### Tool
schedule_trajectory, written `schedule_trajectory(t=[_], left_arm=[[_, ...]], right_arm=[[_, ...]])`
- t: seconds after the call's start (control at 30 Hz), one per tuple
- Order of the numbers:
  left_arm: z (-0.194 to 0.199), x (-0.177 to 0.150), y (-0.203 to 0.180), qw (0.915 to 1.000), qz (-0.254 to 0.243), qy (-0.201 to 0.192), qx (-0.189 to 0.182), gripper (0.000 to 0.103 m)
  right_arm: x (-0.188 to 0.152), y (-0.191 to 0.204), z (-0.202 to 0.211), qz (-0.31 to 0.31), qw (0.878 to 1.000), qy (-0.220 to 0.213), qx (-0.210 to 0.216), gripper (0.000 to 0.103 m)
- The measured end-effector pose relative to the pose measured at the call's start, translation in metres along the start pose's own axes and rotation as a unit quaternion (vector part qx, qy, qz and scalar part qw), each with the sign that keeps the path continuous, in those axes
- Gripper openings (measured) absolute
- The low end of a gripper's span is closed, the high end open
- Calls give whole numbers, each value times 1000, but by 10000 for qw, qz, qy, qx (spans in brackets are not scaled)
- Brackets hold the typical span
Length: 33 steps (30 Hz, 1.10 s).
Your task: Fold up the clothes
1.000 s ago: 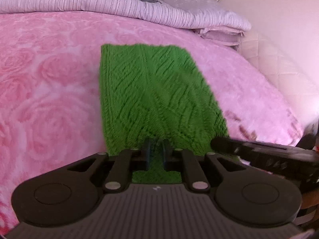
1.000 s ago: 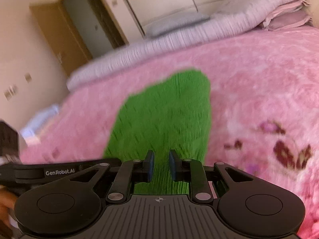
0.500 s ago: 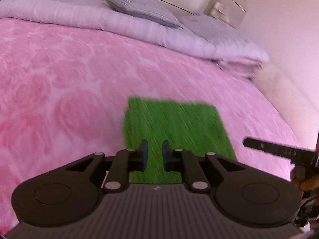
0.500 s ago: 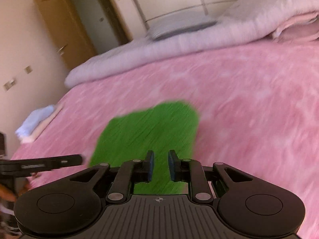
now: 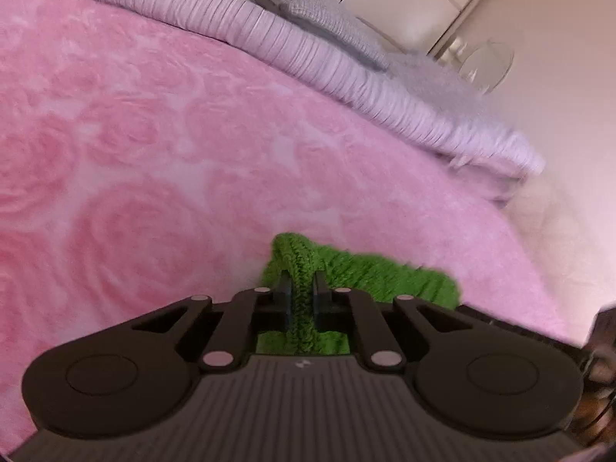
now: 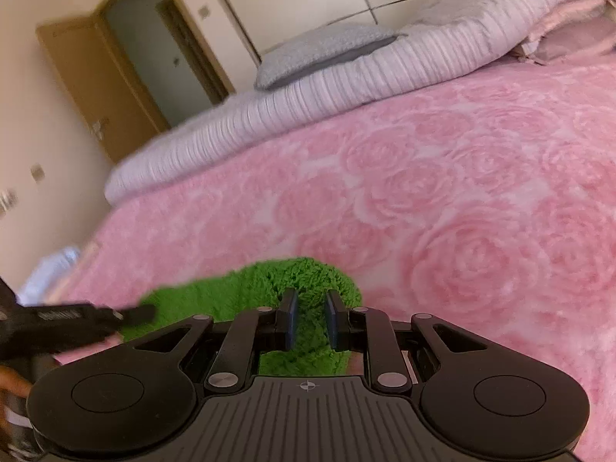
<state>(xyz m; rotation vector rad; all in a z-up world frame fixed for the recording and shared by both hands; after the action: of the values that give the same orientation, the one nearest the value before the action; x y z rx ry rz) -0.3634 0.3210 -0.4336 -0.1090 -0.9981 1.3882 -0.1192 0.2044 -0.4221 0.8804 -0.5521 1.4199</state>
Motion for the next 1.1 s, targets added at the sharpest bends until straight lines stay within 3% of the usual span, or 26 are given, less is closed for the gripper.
schedule_trajectory(t=[0.1, 0.23, 0.33, 0.43, 0.5, 0.6, 0.63, 0.77, 0.93, 1.03, 1.1], left_arm=[[-9, -6, 5, 9998, -93, 30, 144, 12], [1, 5, -4, 9998, -16, 114, 145, 13], [20, 16, -25, 9998, -141, -66, -156, 11], [18, 15, -44, 9985, -498, -60, -214, 11], [3, 11, -46, 9975, -707, 0, 1, 11], [-23, 5, -32, 9922, -1039, -6, 683, 12], [-25, 4, -27, 9922, -1035, -32, 694, 13], [-15, 4, -12, 9963, -678, -123, 507, 12], [-19, 5, 0, 9973, -634, -103, 363, 20], [4, 18, 6, 9997, -61, -202, 135, 27], [24, 22, 14, 9988, 272, -376, 182, 20]], right_arm=[[-9, 4, -21, 304, 9991, 210, -190, 19], [-8, 1, -16, 210, 9994, 232, -134, 19], [1, -3, 1, 25, 10000, 4, -32, 19], [14, -7, 10, -185, 9993, -326, 45, 19], [16, -5, 3, -124, 9996, -252, 17, 19], [13, -3, -16, 44, 10000, -32, -35, 19], [10, -2, -21, 59, 10000, 4, -23, 19], [3, 3, -32, 45, 10000, 7, 52, 19], [-1, 16, -37, 760, 9968, 71, -221, 19], [1, 11, -21, 530, 9984, -30, -215, 20], [0, 5, 2, 184, 9995, -174, -169, 21]])
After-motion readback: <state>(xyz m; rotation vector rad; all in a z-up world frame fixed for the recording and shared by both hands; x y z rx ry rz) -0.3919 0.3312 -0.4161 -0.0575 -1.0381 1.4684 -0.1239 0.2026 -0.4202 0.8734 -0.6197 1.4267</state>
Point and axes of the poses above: each gripper's, at about its wrist camera, not at the fingertips, and z roughly against the way its jaws point, y to its left, x to its top, the point moved 7 cm from there along -z, roughly the way its jaws point, and after that the axes turned 15 degrees about z, right-handed, at the moved point
